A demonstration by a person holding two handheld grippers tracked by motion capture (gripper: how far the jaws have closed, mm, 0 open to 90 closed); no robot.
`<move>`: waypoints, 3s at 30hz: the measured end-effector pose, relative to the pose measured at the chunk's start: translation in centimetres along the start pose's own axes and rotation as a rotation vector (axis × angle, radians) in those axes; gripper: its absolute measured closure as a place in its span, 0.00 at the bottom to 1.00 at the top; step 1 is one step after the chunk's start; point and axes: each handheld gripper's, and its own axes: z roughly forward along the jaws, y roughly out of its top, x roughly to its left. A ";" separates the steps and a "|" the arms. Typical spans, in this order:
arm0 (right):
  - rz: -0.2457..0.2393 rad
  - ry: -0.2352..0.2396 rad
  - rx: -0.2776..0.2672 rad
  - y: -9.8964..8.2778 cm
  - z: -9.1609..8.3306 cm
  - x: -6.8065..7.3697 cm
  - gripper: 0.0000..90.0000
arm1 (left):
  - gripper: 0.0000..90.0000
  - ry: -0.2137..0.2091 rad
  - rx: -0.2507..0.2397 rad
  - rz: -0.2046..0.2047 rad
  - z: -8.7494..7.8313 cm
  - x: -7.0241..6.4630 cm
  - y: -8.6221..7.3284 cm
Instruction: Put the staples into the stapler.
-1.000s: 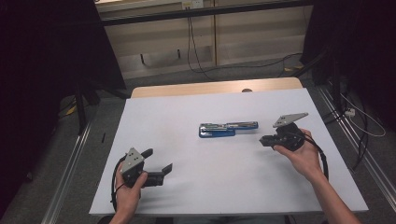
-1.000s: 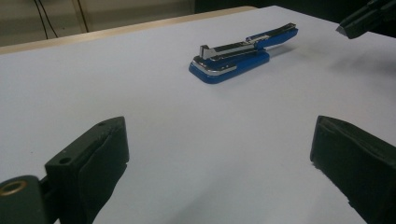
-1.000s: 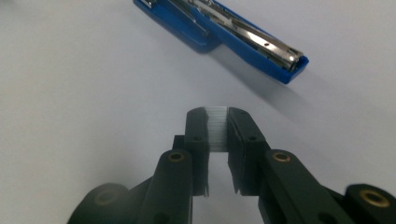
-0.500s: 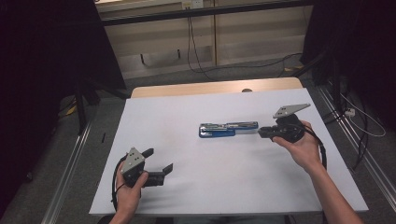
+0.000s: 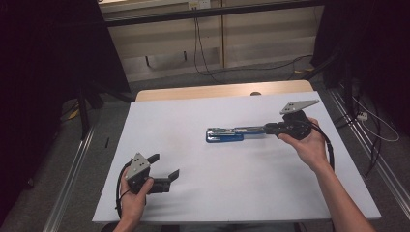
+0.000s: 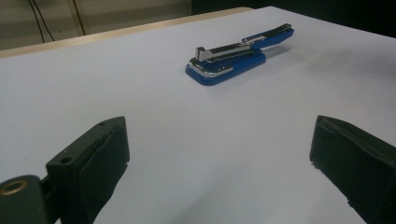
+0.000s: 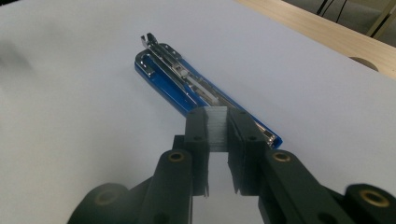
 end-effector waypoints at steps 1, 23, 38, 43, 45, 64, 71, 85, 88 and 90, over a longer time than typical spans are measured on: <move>0.000 0.003 0.000 0.0 0.1 0.0 0.88 | 0.06 0.001 0.001 0.000 0.0 0.0 0.0; -0.005 0.028 -0.030 1.9 2.6 -0.3 0.88 | 0.05 0.000 0.010 0.004 0.0 0.1 -0.1; -0.008 0.057 -0.053 3.5 4.1 -0.1 0.88 | 0.05 0.004 0.009 0.001 0.0 0.1 -0.1; -0.023 0.078 -0.049 4.1 4.5 0.4 0.88 | 0.05 0.003 0.009 0.000 0.0 0.1 -0.1; -0.027 0.083 -0.050 4.4 4.7 0.5 0.88 | 0.06 0.006 0.007 0.002 0.0 0.1 0.0; -0.051 0.160 -0.016 6.1 7.6 1.7 0.88 | 0.06 -0.003 0.007 0.001 0.0 0.1 -0.1; -0.079 0.177 -0.014 7.0 8.5 2.4 0.88 | 0.06 -0.004 0.008 0.003 0.0 0.1 0.0; -0.114 0.183 0.015 8.2 10.3 3.0 0.88 | 0.06 -0.008 0.009 -0.002 0.1 0.1 -0.1; -0.109 0.181 0.020 8.4 10.8 2.9 0.88 | 0.06 -0.016 0.013 -0.004 0.2 0.0 -0.1; -0.108 0.178 0.029 8.4 11.2 2.8 0.88 | 0.06 -0.023 0.016 0.006 0.2 -0.2 -0.1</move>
